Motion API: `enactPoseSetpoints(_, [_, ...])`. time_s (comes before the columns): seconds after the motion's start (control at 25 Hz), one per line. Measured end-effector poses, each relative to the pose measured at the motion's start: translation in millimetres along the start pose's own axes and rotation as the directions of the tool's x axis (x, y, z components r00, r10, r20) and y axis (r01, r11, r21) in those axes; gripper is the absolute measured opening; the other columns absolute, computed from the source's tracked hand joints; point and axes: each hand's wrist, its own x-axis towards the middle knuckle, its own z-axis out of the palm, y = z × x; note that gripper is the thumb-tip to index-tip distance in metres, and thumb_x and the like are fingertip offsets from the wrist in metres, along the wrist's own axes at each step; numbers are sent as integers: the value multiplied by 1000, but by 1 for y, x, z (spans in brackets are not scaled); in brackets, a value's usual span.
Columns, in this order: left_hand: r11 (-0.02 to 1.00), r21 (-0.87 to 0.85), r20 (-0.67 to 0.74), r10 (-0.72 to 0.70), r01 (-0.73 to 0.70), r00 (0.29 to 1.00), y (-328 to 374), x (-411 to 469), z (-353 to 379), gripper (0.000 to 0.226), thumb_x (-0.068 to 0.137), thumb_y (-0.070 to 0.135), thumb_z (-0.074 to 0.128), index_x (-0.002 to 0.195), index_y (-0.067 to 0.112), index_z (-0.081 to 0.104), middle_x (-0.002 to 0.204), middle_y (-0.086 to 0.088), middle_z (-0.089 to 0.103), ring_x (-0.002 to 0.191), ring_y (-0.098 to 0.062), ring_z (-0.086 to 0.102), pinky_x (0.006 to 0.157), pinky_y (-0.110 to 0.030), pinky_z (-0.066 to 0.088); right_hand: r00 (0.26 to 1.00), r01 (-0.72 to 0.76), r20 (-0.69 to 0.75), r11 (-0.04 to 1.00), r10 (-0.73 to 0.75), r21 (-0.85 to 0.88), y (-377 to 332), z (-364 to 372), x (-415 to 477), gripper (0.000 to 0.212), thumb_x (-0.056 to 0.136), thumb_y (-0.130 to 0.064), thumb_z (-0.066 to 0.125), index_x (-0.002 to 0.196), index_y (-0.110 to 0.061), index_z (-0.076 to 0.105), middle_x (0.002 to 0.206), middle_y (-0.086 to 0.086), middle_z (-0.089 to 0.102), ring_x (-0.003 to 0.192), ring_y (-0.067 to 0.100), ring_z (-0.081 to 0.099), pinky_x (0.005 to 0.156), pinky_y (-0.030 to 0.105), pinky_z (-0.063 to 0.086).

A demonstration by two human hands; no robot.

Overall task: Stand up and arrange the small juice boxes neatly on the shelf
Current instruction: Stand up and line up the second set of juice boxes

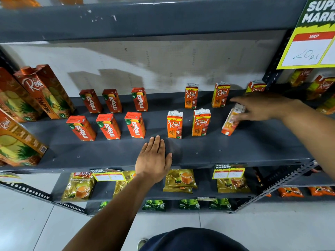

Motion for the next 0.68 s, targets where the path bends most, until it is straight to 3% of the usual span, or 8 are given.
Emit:
enactPoseSetpoints(0.04, [1000, -1, -1, 0, 0, 1000, 0, 0, 0, 80, 89, 54, -1, 148, 7, 24, 158, -11, 19, 146, -25, 13, 117, -37, 7, 1000, -26, 6, 998, 26, 50, 2, 0, -1, 93, 71, -61, 70, 147, -29, 27, 149, 7, 38, 130, 28, 41, 103, 33, 35])
enactPoseSetpoints(0.12, [1000, -5, -6, 0, 0, 1000, 1, 0, 0, 79, 89, 54, 0, 148, 7, 25, 158, -11, 20, 146, -25, 13, 117, -37, 7, 999, 22, 22, 994, -24, 106, 1, 0, -4, 91, 70, -40, 81, 146, -28, 33, 148, 6, 36, 131, 26, 38, 102, 28, 30])
enactPoseSetpoints(0.2, [1000, -12, -9, -2, 2, 1000, 0, 0, 0, 79, 89, 54, 0, 148, 7, 25, 158, -11, 20, 146, -25, 13, 117, -37, 7, 995, 80, 50, 991, -85, 105, -3, 2, -3, 68, 77, -22, 77, 138, -22, 46, 140, 9, 48, 123, 25, 46, 99, 28, 33])
enactPoseSetpoints(0.28, [1000, -10, -7, -2, 2, 1000, 0, 0, 0, 80, 89, 54, 0, 148, 7, 24, 158, -11, 19, 146, -24, 13, 117, -37, 7, 996, 65, 52, 992, -72, 112, -7, 4, -1, 49, 85, -25, 69, 131, -20, 52, 129, 11, 57, 113, 25, 53, 97, 36, 40])
enactPoseSetpoints(0.48, [1000, -12, -8, 1, -1, 1000, 0, -1, 0, 79, 89, 54, 0, 148, 6, 25, 158, -12, 19, 146, -25, 12, 117, -37, 6, 998, -38, 54, 984, 29, 171, -6, 5, 2, 65, 91, -28, 61, 148, -20, 29, 147, 10, 44, 127, 28, 47, 105, 38, 37])
enactPoseSetpoints(0.68, [1000, -16, -7, 6, -6, 1000, 0, -1, -1, 78, 90, 54, 1, 148, 6, 24, 159, -12, 18, 146, -25, 11, 117, -36, 5, 998, -62, 39, 896, 50, 439, -4, 18, -4, 73, 87, -21, 67, 148, -24, 27, 144, 5, 48, 125, 21, 48, 105, 34, 36])
